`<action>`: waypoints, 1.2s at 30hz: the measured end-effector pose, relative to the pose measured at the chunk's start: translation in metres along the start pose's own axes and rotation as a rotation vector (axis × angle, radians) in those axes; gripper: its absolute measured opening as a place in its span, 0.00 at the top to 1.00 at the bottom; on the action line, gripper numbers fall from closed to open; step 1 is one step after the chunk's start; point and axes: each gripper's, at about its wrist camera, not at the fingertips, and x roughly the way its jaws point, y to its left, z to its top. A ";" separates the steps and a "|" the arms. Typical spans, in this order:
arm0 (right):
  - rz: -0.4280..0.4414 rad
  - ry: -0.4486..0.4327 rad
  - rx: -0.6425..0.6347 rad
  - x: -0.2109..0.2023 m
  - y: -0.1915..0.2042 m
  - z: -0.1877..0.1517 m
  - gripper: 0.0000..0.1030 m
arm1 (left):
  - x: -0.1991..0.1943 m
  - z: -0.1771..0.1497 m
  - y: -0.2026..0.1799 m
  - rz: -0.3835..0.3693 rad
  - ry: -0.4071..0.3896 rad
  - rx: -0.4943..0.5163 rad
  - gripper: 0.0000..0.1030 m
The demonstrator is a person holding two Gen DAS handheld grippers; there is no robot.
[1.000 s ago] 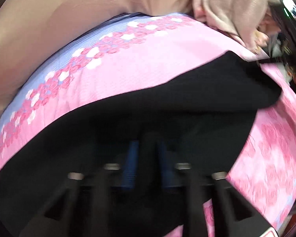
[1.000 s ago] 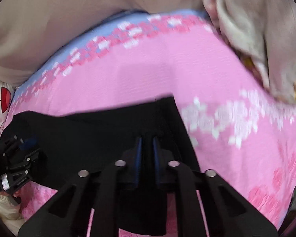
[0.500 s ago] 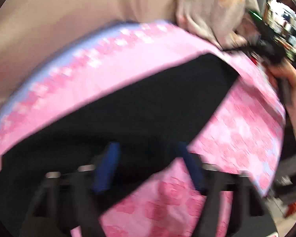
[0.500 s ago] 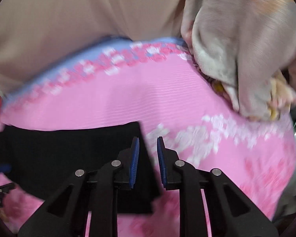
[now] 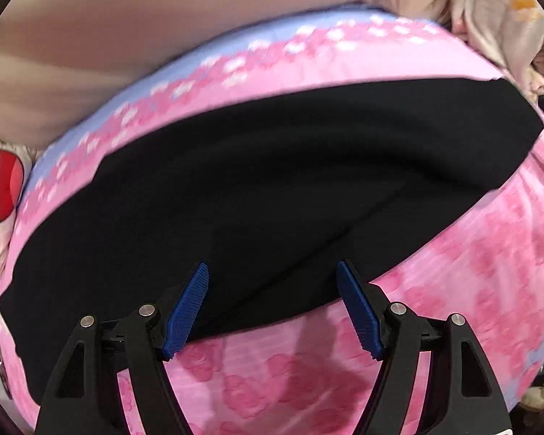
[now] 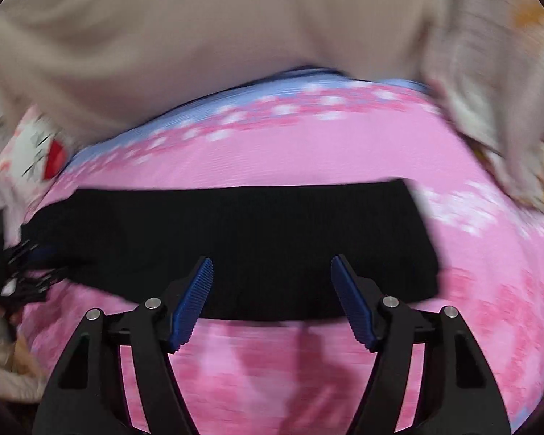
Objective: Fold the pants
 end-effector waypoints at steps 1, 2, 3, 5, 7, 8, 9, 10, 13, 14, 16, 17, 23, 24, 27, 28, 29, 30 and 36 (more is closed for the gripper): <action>0.057 0.013 -0.058 0.009 0.031 0.003 0.42 | -0.001 -0.002 0.003 -0.008 0.004 -0.006 0.32; 0.116 0.030 -0.113 0.017 0.060 0.006 0.46 | -0.007 -0.006 0.008 -0.025 -0.008 -0.008 0.31; 0.165 0.045 -0.185 0.027 0.091 0.007 0.48 | -0.014 -0.012 0.011 -0.030 -0.020 -0.008 0.31; 0.174 0.052 -0.347 0.047 0.146 0.005 0.50 | -0.024 -0.020 0.023 -0.003 -0.036 -0.010 0.31; 0.162 0.076 -0.481 0.073 0.190 0.002 0.50 | -0.036 -0.030 0.039 0.053 -0.049 -0.036 0.28; 0.164 0.091 -0.534 0.089 0.211 0.001 0.51 | -0.040 -0.036 0.052 0.083 -0.051 -0.067 0.28; 0.167 0.106 -0.567 0.102 0.226 0.000 0.51 | -0.043 -0.040 0.061 0.096 -0.053 -0.086 0.28; 0.169 0.123 -0.592 0.115 0.237 0.001 0.51 | -0.046 -0.046 0.074 0.103 -0.058 -0.113 0.28; 0.135 0.168 -0.658 0.152 0.262 0.001 0.51 | -0.049 -0.063 0.105 0.126 -0.054 -0.168 0.27; 0.143 0.192 -0.666 0.162 0.268 -0.001 0.51 | -0.050 -0.067 0.111 0.137 -0.055 -0.174 0.27; 0.168 0.214 -0.651 0.169 0.269 0.001 0.63 | -0.048 -0.074 0.126 0.157 -0.052 -0.189 0.27; 0.172 0.226 -0.634 0.168 0.270 0.004 0.80 | -0.047 -0.075 0.132 0.159 -0.053 -0.195 0.27; 0.287 0.286 -0.578 0.135 0.284 -0.003 0.91 | -0.022 -0.090 0.183 0.255 -0.009 -0.248 0.25; 0.264 0.297 -0.600 0.134 0.287 -0.011 0.90 | -0.021 -0.096 0.191 0.270 -0.001 -0.254 0.25; 0.195 0.252 -0.597 0.130 0.284 -0.015 0.85 | -0.023 -0.104 0.218 0.270 -0.004 -0.290 0.20; 0.202 0.240 -0.586 0.126 0.286 -0.012 0.85 | -0.032 -0.107 0.227 0.268 -0.023 -0.310 0.20; 0.195 0.209 -0.593 0.118 0.293 -0.002 0.83 | -0.041 -0.109 0.233 0.274 -0.041 -0.323 0.20; 0.200 0.188 -0.613 0.112 0.301 0.004 0.80 | -0.050 -0.113 0.236 0.284 -0.053 -0.332 0.20; 0.399 0.076 -0.807 0.128 0.416 0.047 0.35 | -0.092 -0.152 0.266 0.356 -0.083 -0.428 0.20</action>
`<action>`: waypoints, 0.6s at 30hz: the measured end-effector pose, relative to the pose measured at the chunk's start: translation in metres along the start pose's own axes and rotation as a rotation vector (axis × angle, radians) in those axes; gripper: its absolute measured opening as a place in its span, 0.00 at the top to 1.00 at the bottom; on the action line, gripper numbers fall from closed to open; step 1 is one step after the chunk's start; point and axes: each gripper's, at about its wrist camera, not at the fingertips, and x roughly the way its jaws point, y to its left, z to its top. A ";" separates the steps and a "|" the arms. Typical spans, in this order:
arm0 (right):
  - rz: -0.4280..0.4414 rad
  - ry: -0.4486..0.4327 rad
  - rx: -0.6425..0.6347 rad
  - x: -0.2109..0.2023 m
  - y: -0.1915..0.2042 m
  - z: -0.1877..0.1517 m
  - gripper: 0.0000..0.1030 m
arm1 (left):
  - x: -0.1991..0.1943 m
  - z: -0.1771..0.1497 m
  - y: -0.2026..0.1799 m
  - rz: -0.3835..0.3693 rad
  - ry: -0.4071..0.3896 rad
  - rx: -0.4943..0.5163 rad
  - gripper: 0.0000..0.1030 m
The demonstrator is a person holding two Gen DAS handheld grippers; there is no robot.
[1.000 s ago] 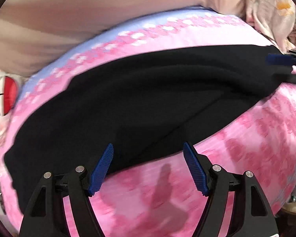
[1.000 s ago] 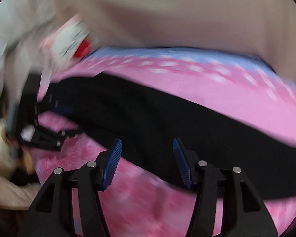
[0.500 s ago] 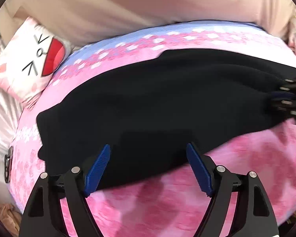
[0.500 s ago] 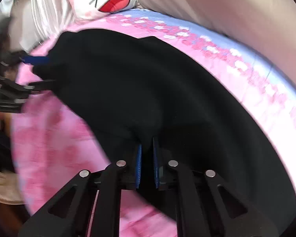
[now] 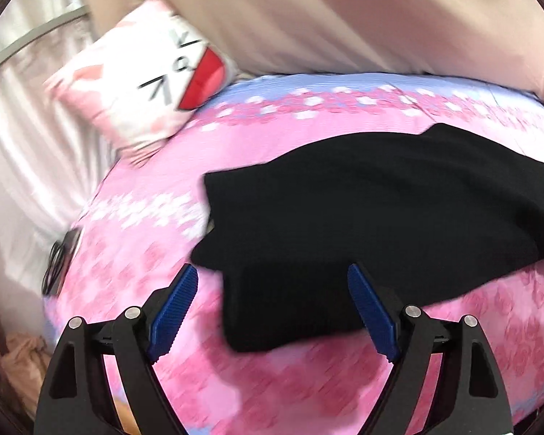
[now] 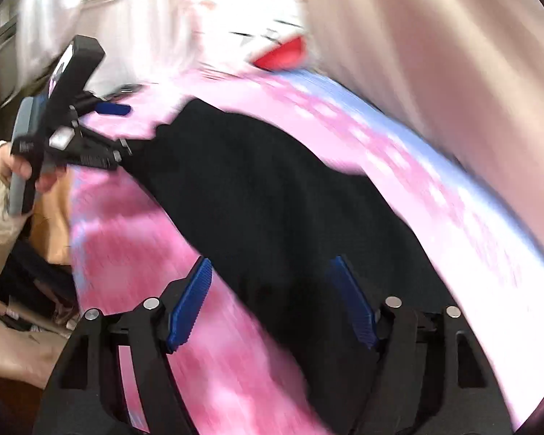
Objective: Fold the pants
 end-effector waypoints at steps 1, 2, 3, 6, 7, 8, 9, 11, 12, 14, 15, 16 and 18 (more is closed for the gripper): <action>0.030 -0.012 -0.015 0.009 0.003 0.014 0.35 | -0.002 -0.006 0.005 -0.007 0.007 -0.010 0.20; 0.068 -0.019 -0.022 0.028 0.006 0.040 0.35 | -0.005 -0.014 0.010 -0.023 0.018 -0.022 0.20; 0.086 -0.015 -0.027 0.046 0.008 0.059 0.35 | -0.006 -0.019 0.012 -0.030 0.022 -0.026 0.20; 0.145 0.031 -0.060 0.111 0.029 0.113 0.35 | -0.003 -0.037 0.014 -0.029 0.047 -0.031 0.20; 0.161 0.063 -0.084 0.134 0.039 0.127 0.35 | -0.001 -0.042 0.014 -0.028 0.057 -0.038 0.20; 0.165 0.081 -0.105 0.147 0.048 0.135 0.35 | 0.003 -0.047 0.015 -0.032 0.071 -0.044 0.20; 0.156 0.095 -0.132 0.160 0.059 0.141 0.35 | 0.004 -0.050 0.016 -0.034 0.077 -0.048 0.20; 0.104 0.144 -0.214 0.194 0.076 0.155 0.35 | 0.008 -0.055 0.019 -0.053 0.086 -0.055 0.20; 0.076 0.166 -0.241 0.205 0.078 0.155 0.34 | 0.011 -0.057 0.021 -0.052 0.089 -0.054 0.20; 0.070 0.228 -0.256 0.235 0.079 0.149 0.49 | 0.017 -0.056 0.025 -0.047 0.088 -0.043 0.20; 0.090 0.251 -0.229 0.244 0.078 0.149 0.58 | 0.020 -0.055 0.027 -0.046 0.086 -0.039 0.20; 0.110 0.241 -0.188 0.243 0.070 0.155 0.71 | 0.024 -0.052 0.029 -0.043 0.086 -0.036 0.20; 0.106 0.224 -0.106 0.239 0.050 0.170 0.92 | 0.031 -0.043 0.035 -0.043 0.076 -0.036 0.20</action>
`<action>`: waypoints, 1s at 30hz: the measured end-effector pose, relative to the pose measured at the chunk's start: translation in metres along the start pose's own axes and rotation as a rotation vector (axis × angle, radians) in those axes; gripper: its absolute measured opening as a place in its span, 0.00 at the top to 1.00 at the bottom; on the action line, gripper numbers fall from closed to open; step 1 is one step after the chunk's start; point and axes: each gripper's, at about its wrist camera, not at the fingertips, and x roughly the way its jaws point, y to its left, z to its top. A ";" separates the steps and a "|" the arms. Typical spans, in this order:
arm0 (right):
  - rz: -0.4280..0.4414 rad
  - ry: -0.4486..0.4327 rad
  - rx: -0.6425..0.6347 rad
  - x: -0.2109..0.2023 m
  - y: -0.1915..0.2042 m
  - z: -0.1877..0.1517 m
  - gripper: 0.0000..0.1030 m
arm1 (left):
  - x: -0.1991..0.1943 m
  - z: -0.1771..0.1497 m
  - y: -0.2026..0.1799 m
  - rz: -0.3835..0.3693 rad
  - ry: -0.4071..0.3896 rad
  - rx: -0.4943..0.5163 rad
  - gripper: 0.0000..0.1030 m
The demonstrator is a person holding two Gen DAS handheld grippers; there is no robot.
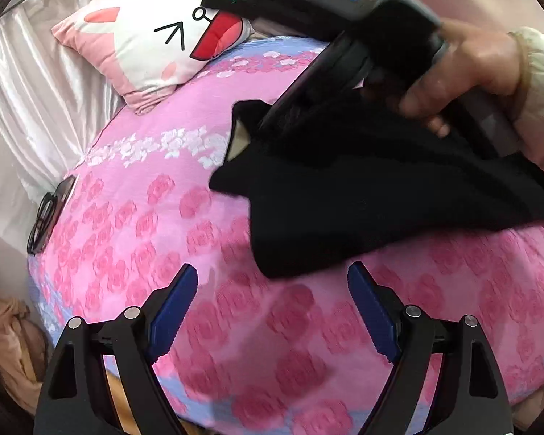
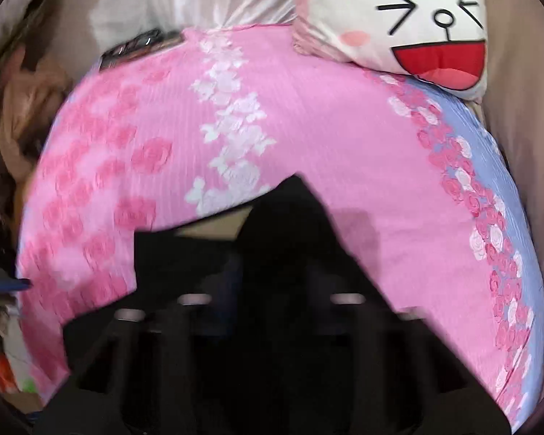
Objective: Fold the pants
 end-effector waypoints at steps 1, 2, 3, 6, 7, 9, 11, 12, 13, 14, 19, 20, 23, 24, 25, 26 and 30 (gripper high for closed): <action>-0.003 -0.025 0.039 -0.004 -0.011 0.005 0.93 | 0.001 0.004 0.002 -0.002 -0.006 0.000 0.20; -0.021 -0.071 0.096 -0.013 -0.028 0.014 0.93 | 0.003 0.010 0.003 -0.005 -0.018 0.001 0.20; -0.007 -0.096 0.150 -0.018 -0.042 0.022 0.93 | 0.005 0.020 0.003 -0.012 -0.039 0.000 0.20; 0.018 -0.084 0.238 -0.001 -0.055 0.036 0.93 | 0.019 0.045 0.006 -0.039 -0.076 -0.018 0.20; -0.003 -0.059 0.229 0.012 -0.053 0.038 0.91 | 0.025 0.052 0.007 -0.041 -0.080 -0.028 0.20; -0.042 0.015 0.194 0.044 -0.048 0.033 0.78 | 0.042 0.064 0.011 -0.053 -0.068 -0.055 0.20; 0.049 -0.032 0.232 0.027 -0.056 0.029 0.68 | 0.060 0.069 0.023 -0.059 -0.020 -0.091 0.19; 0.092 -0.052 0.251 0.014 -0.061 0.027 0.64 | 0.063 0.068 0.028 -0.066 -0.010 -0.098 0.17; 0.095 -0.095 0.247 -0.011 -0.066 0.020 0.53 | 0.064 0.064 0.035 -0.062 -0.008 -0.106 0.16; 0.089 -0.126 0.222 -0.024 -0.063 0.015 0.37 | 0.060 0.060 0.043 -0.063 -0.019 -0.109 0.16; 0.139 -0.160 0.016 -0.081 -0.030 -0.036 0.25 | 0.046 0.050 0.067 -0.069 -0.033 -0.123 0.16; 0.120 -0.148 -0.044 -0.079 -0.012 -0.044 0.25 | 0.043 0.049 0.068 -0.064 -0.029 -0.115 0.16; 0.064 -0.114 -0.212 -0.059 0.040 -0.053 0.33 | 0.040 0.047 0.070 -0.052 -0.022 -0.103 0.16; 0.065 -0.095 -0.249 -0.045 0.053 -0.053 0.36 | 0.039 0.046 0.070 -0.053 -0.019 -0.103 0.16; 0.051 -0.075 -0.276 -0.033 0.061 -0.053 0.45 | 0.038 0.045 0.069 -0.046 -0.015 -0.101 0.18; 0.011 -0.055 -0.306 -0.020 0.068 -0.053 0.50 | 0.037 0.047 0.067 -0.007 -0.015 -0.094 0.15; 0.007 -0.071 -0.186 -0.025 0.044 -0.034 0.90 | 0.023 0.044 0.084 0.065 -0.038 -0.073 0.15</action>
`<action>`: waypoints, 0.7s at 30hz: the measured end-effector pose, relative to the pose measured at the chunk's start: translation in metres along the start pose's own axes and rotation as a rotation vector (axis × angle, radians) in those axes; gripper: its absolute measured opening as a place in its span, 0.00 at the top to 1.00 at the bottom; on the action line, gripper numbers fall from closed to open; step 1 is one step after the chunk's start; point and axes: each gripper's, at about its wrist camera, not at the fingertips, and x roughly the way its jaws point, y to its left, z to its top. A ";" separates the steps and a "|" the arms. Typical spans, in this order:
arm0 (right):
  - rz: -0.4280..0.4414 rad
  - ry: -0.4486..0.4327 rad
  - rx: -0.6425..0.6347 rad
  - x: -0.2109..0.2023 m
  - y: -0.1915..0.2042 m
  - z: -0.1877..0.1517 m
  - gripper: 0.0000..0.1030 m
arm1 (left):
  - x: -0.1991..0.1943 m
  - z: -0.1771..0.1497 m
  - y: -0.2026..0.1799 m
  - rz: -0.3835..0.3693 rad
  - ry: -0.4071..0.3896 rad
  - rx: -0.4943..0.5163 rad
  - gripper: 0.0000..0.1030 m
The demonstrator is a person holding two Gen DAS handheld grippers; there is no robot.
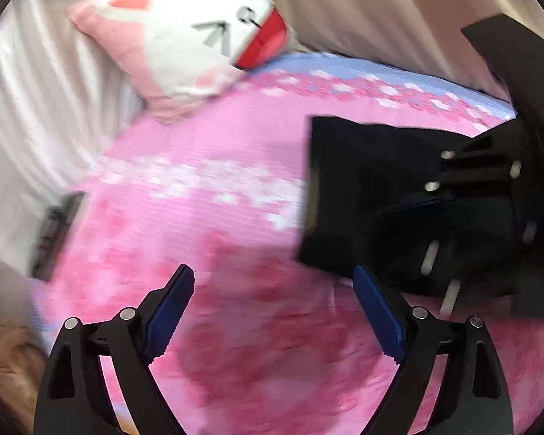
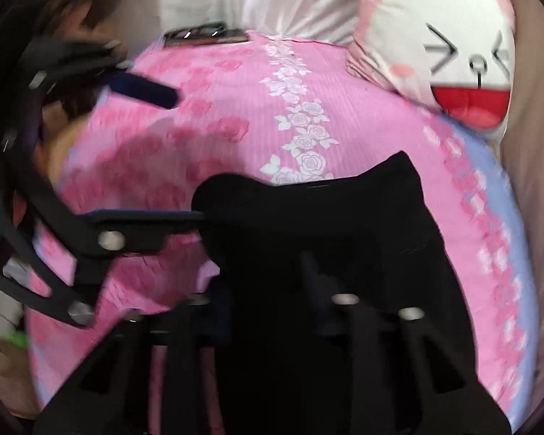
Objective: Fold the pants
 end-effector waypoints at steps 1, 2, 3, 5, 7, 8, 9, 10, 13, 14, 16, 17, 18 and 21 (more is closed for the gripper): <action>-0.052 -0.055 0.079 -0.017 -0.022 0.007 0.91 | -0.007 -0.001 0.006 0.043 -0.019 0.007 0.15; -0.089 -0.103 0.146 -0.033 -0.037 0.011 0.91 | -0.015 -0.001 0.014 0.091 -0.038 0.002 0.15; -0.147 -0.183 0.227 -0.056 -0.055 0.014 0.91 | -0.020 -0.002 0.020 0.115 -0.047 -0.010 0.15; -0.256 -0.345 0.321 -0.101 -0.069 0.014 0.91 | -0.026 -0.003 0.032 0.145 -0.061 -0.048 0.15; -0.269 -0.317 0.257 -0.089 -0.042 0.020 0.88 | -0.027 -0.004 0.037 0.149 -0.064 -0.076 0.15; -0.227 -0.233 0.193 -0.062 -0.023 0.022 0.84 | -0.026 -0.004 0.038 0.148 -0.065 -0.091 0.15; -0.178 -0.161 0.167 -0.038 -0.009 0.020 0.83 | -0.025 -0.004 0.039 0.149 -0.063 -0.102 0.15; -0.104 -0.076 0.154 -0.010 0.005 0.016 0.82 | -0.023 -0.004 0.040 0.143 -0.060 -0.117 0.15; 0.106 -0.054 0.213 0.005 0.024 -0.010 0.82 | -0.018 -0.006 0.044 0.134 -0.038 -0.149 0.15; 0.169 -0.101 0.285 -0.014 0.012 -0.021 0.82 | -0.017 -0.008 0.045 0.137 -0.030 -0.152 0.15; 0.278 -0.189 0.456 -0.046 -0.027 -0.044 0.82 | -0.018 -0.011 0.045 0.131 -0.024 -0.147 0.15; 0.310 -0.238 0.562 -0.065 -0.051 -0.063 0.71 | -0.018 -0.010 0.042 0.125 -0.025 -0.137 0.15; 0.270 -0.264 0.624 -0.080 -0.068 -0.080 0.63 | -0.018 -0.008 0.039 0.118 -0.029 -0.129 0.15; 0.084 -0.270 0.670 -0.112 -0.090 -0.124 0.56 | -0.013 0.005 0.015 0.064 -0.050 -0.084 0.15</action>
